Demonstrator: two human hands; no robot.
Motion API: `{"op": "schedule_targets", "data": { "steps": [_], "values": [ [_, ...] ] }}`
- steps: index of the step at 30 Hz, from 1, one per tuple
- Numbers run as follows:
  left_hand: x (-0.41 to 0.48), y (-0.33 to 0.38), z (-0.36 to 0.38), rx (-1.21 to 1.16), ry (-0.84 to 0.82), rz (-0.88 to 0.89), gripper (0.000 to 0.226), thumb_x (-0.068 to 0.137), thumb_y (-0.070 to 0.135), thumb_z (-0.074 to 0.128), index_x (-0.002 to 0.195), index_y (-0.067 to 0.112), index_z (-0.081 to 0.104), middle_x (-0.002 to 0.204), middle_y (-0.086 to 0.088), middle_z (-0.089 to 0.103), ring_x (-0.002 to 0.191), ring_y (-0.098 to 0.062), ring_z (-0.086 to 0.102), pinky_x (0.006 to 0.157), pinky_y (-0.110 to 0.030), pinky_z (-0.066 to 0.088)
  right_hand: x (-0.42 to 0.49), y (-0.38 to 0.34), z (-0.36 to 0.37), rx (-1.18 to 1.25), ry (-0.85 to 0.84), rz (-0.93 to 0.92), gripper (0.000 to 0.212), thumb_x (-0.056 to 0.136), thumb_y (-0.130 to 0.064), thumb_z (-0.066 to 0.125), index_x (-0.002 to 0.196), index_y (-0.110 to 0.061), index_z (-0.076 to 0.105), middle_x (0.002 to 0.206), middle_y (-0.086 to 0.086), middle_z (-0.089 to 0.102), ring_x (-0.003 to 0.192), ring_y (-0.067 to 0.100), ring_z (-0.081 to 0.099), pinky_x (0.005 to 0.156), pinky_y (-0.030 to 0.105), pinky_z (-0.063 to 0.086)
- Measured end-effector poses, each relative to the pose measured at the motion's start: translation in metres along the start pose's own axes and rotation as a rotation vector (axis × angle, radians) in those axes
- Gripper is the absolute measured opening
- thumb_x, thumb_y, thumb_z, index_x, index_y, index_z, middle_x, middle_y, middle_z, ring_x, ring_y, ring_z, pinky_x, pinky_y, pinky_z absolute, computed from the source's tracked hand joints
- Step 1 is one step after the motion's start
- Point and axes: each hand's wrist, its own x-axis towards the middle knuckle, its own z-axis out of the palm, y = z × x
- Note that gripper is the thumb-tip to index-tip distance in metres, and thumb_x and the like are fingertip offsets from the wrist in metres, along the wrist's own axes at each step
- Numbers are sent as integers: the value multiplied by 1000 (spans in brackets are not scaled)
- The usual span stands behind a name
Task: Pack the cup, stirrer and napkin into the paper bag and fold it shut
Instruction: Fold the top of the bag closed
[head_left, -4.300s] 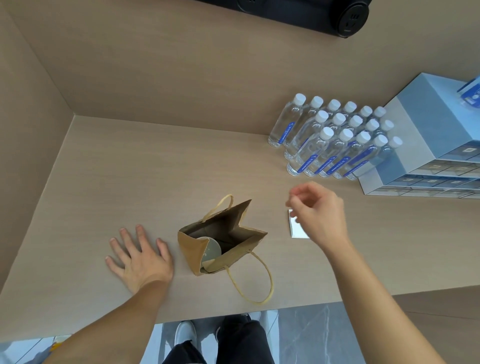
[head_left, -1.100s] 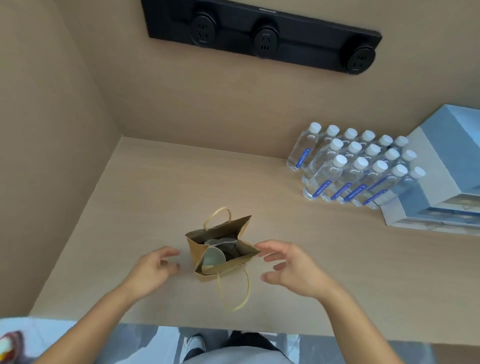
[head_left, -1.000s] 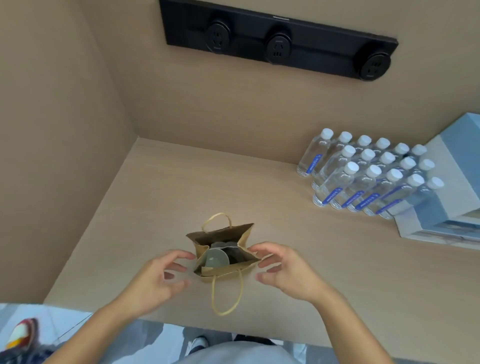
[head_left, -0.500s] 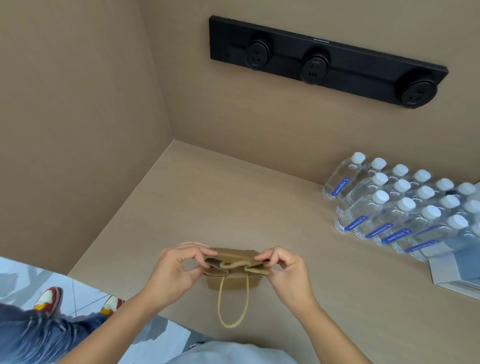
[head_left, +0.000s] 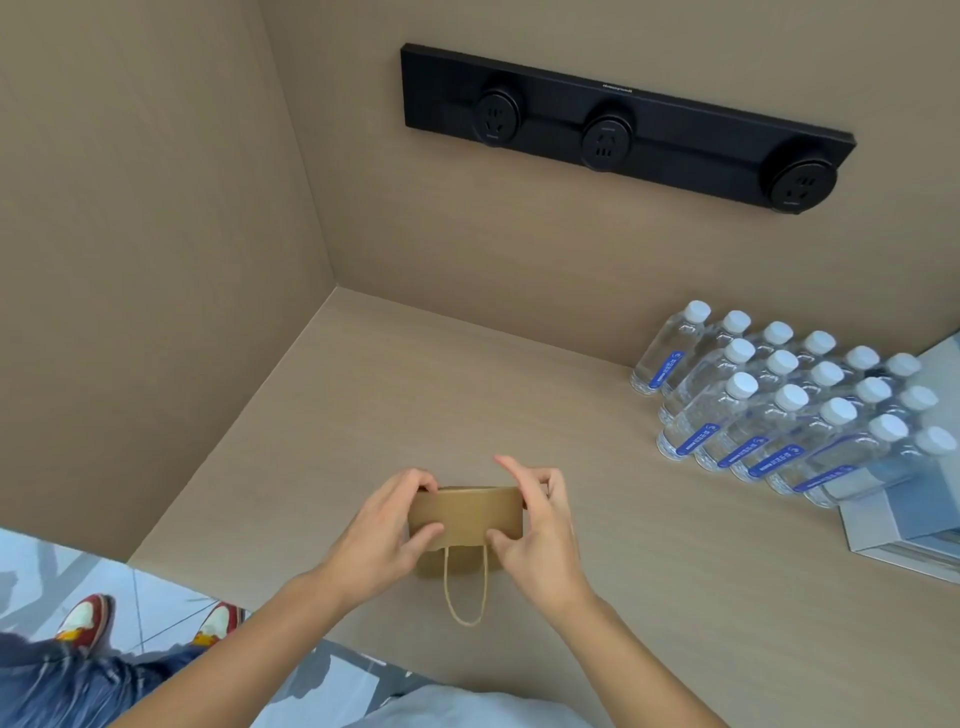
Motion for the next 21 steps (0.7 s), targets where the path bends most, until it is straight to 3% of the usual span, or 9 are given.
{"op": "schedule_targets", "data": {
  "steps": [2, 5, 8, 10, 12, 15, 18, 19, 21],
  "values": [
    [8, 1, 2, 1, -33, -15, 43, 80, 26, 75, 114, 32, 50, 110, 15, 58, 103, 1, 51, 91, -15, 39, 5, 4, 1, -28, -65, 46, 87, 66, -5, 81, 136, -45, 48, 111, -13, 40, 95, -1, 51, 85, 3, 41],
    [16, 1, 6, 13, -105, -29, 42, 70, 24, 84, 109, 29, 68, 105, 14, 69, 101, -4, 56, 88, -9, 37, 16, 7, 2, -1, -274, 98, 48, 67, -13, 86, 111, -29, 75, 101, -10, 73, 85, 3, 64, 88, 26, 53],
    [17, -5, 7, -98, -108, -171, 38, 64, 21, 88, 92, 42, 74, 89, 22, 73, 87, 4, 64, 76, -5, 43, 17, 7, 4, 136, -357, 258, 26, 68, -13, 87, 90, -27, 82, 84, -5, 79, 69, 1, 64, 75, 28, 56],
    [17, -10, 7, -167, -96, -257, 37, 64, 19, 88, 84, 47, 73, 80, 23, 75, 78, 3, 68, 72, -14, 52, 16, 9, 5, 197, -331, 323, 18, 70, -13, 86, 74, -29, 82, 77, 3, 79, 65, 7, 63, 68, 29, 53],
    [15, -15, 5, -206, -93, -307, 34, 66, 18, 87, 85, 44, 76, 80, 20, 77, 77, -1, 71, 77, -28, 57, 14, 11, 5, 234, -303, 367, 23, 75, -12, 84, 64, -31, 79, 71, 2, 77, 63, 11, 63, 67, 30, 52],
    [15, -22, 1, -224, -111, -314, 28, 72, 22, 85, 87, 45, 77, 87, 23, 77, 86, -1, 72, 86, -30, 56, 9, 13, 3, 243, -315, 370, 25, 83, -14, 78, 65, -31, 78, 65, -12, 74, 60, 4, 64, 67, 28, 52],
    [18, -17, -2, -102, -150, -150, 29, 76, 36, 80, 88, 60, 70, 86, 47, 65, 90, 18, 63, 85, -3, 43, 11, 6, -1, 109, -340, 260, 14, 80, -24, 79, 77, -38, 80, 71, -11, 78, 60, -1, 61, 63, 16, 49],
    [22, -12, -2, -58, -174, -101, 25, 77, 39, 78, 92, 57, 69, 84, 48, 64, 89, 18, 62, 83, -1, 41, 14, 2, -1, 33, -349, 198, 13, 79, -27, 79, 83, -39, 79, 74, -9, 79, 60, -1, 60, 62, 13, 47],
    [28, -5, -2, 6, -240, -37, 13, 80, 40, 74, 93, 40, 72, 77, 19, 73, 74, 1, 64, 74, -17, 49, 21, -6, 4, -159, -358, 65, 11, 79, -31, 76, 90, -32, 77, 71, 0, 75, 59, 7, 56, 59, 18, 45]
  ]
}}
